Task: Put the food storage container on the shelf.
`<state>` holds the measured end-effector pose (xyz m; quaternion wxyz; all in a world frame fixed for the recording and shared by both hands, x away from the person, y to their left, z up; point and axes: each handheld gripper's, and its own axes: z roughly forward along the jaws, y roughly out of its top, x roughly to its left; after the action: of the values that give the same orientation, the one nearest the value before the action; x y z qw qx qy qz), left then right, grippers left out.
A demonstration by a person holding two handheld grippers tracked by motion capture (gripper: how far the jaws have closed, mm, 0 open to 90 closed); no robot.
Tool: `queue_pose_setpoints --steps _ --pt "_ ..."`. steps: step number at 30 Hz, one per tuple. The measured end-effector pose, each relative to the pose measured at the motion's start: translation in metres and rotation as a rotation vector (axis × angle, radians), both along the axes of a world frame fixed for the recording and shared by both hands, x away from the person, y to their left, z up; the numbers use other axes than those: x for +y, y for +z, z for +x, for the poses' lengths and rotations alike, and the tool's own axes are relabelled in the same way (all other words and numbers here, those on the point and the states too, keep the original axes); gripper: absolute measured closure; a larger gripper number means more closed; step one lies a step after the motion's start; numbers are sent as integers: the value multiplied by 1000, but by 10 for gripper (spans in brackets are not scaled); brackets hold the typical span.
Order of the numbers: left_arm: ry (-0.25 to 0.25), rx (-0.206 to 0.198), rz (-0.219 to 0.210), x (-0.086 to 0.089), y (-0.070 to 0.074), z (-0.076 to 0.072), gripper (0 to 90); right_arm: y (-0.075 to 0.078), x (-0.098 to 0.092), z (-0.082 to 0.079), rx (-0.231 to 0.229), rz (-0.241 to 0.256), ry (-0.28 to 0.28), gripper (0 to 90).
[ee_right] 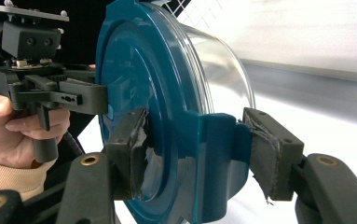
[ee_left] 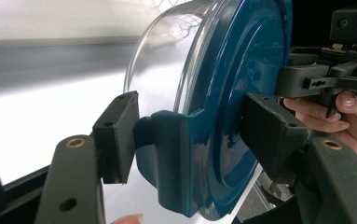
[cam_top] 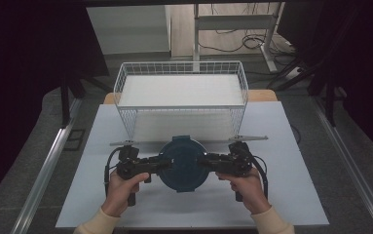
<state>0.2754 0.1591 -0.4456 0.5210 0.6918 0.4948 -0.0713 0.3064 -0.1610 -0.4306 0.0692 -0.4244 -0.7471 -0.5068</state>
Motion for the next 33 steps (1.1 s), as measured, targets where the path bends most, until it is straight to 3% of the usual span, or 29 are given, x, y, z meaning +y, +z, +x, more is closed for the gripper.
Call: queue_pose_setpoints --steps 8,22,33 --pt "-4 -6 -3 0 7 9 383 5 -1 4 -7 -1 -8 423" --pt "1 -71 -1 4 54 31 381 49 3 23 -69 11 -15 424" --pt "9 -112 12 6 87 45 379 74 5 34 -103 30 -21 425"
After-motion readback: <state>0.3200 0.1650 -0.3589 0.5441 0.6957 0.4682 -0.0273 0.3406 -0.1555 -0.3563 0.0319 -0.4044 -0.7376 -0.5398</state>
